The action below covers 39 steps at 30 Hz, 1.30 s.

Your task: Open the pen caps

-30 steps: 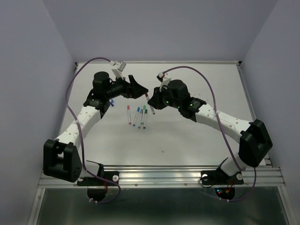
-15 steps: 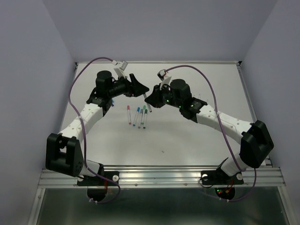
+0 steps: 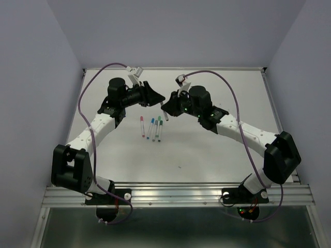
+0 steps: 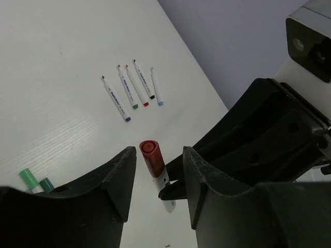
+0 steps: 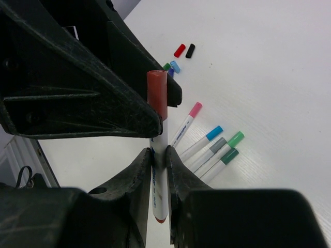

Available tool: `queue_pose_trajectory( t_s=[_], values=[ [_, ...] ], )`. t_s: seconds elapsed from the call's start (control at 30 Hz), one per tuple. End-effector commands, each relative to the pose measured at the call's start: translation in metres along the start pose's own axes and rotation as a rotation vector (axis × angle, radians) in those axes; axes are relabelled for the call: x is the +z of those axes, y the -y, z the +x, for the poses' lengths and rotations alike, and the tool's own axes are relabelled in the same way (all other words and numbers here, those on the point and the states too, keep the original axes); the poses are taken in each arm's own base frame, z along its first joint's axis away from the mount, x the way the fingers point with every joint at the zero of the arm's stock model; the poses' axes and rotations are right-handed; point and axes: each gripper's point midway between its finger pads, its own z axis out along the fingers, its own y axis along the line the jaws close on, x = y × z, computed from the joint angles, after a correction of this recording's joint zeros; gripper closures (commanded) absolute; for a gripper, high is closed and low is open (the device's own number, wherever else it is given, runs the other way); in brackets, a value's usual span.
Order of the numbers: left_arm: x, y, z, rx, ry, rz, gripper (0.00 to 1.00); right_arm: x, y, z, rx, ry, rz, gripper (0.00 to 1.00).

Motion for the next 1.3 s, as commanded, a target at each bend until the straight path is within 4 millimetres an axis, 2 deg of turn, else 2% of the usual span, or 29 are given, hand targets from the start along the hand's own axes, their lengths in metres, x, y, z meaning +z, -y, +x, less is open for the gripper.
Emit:
queue_pose_trajectory(
  t_s=[0.0,0.17,0.2,0.27,0.3,0.33,0.43,0.47,0.53,0.63,0.67,0.7,0.73,0.77,0.87,0.97,1.1,1.27],
  values=[
    [0.0,0.025,-0.022,0.074,0.051,0.071,0.55,0.005,-0.009,-0.034,-0.034,0.091,-0.031,0.99],
    [0.0,0.026,-0.024,0.076,0.056,0.071,0.71,0.009,-0.008,-0.027,-0.033,0.065,-0.053,0.99],
    [0.0,0.025,-0.025,0.077,0.059,0.069,0.79,0.009,-0.009,-0.026,-0.032,0.062,-0.06,0.99],
    [0.0,0.025,-0.026,0.078,0.063,0.065,0.87,0.011,-0.012,-0.019,-0.038,0.036,-0.087,0.99],
    [0.0,0.025,-0.026,0.076,0.065,0.062,0.97,0.011,-0.013,-0.017,-0.042,0.027,-0.099,0.99],
    [0.0,0.024,-0.027,0.074,0.071,0.057,1.0,0.011,-0.015,-0.012,-0.05,0.008,-0.119,0.99],
    [0.001,0.023,-0.032,0.071,0.087,0.04,1.0,0.014,-0.02,0.004,-0.048,-0.048,-0.17,0.99],
    [0.001,0.021,-0.034,0.069,0.092,0.031,1.0,0.012,-0.028,0.014,-0.045,-0.086,-0.23,0.99],
    [0.002,0.02,-0.04,0.075,0.11,0.015,1.0,0.011,-0.029,0.032,-0.026,-0.139,-0.258,0.99],
    [0.003,0.014,-0.055,0.077,0.142,-0.03,1.0,0.005,-0.033,0.061,-0.012,-0.218,-0.298,0.99],
    [0.003,0.013,-0.066,0.082,0.16,-0.042,1.0,0.0,-0.037,0.079,-0.007,-0.263,-0.314,0.99],
    [0.003,0.009,-0.072,0.081,0.172,-0.058,1.0,-0.002,-0.036,0.084,0.002,-0.273,-0.31,0.99],
    [0.002,0.004,-0.079,0.079,0.192,-0.085,1.0,-0.007,-0.043,0.089,-0.003,-0.287,-0.334,0.99],
    [0.001,-0.005,-0.089,0.065,0.212,-0.119,1.0,-0.012,-0.05,0.106,0.005,-0.317,-0.339,0.99],
    [-0.001,-0.016,-0.104,0.054,0.242,-0.153,1.0,-0.024,-0.067,0.117,0.019,-0.351,-0.399,0.99],
    [-0.004,-0.023,-0.123,0.053,0.283,-0.183,1.0,-0.034,-0.078,0.137,0.036,-0.399,-0.442,0.99],
    [-0.013,-0.039,-0.132,0.025,0.31,-0.227,1.0,-0.039,-0.077,0.137,0.053,-0.394,-0.426,0.99],
    [-0.037,-0.062,-0.15,0.012,0.38,-0.314,1.0,-0.048,-0.076,0.149,0.09,-0.428,-0.429,0.99]
  ],
)
